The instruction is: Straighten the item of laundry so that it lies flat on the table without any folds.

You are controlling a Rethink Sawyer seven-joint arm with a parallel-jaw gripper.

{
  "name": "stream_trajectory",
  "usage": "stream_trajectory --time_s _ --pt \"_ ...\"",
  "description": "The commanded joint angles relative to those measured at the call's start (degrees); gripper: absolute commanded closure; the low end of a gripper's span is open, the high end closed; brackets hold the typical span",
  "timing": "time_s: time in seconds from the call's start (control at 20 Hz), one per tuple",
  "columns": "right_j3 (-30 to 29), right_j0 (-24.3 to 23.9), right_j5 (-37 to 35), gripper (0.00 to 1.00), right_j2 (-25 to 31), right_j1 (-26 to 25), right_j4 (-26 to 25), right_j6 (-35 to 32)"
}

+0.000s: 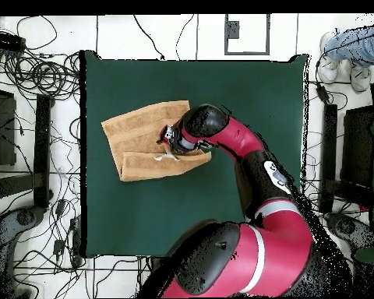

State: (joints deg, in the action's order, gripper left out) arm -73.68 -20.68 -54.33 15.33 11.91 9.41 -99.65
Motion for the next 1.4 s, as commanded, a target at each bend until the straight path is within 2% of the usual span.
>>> stream_trajectory --time_s 0.05,0.35,0.55,0.75,0.85,0.95,1.2,1.4 --pt "-7.1 4.1 -6.6 0.0 4.3 -2.1 1.3 -6.0" --pt "-5.1 8.1 -3.2 0.0 -3.1 1.9 -8.6 -2.2" --pt "-4.7 8.9 -3.7 0.0 -5.7 3.9 -12.7 -1.3" --pt "-1.6 10.3 -4.4 0.0 -9.0 4.1 -17.6 -2.0" --pt "2.7 11.6 -4.4 0.0 -10.9 2.2 -20.2 -2.9" --pt "4.5 12.8 -3.1 0.0 -12.2 1.9 -22.5 -3.5" --pt "7.6 13.0 -3.0 0.0 -11.8 0.1 -23.8 -3.3" --pt "9.2 10.9 -6.7 0.0 -9.3 -2.7 -20.7 -3.2"
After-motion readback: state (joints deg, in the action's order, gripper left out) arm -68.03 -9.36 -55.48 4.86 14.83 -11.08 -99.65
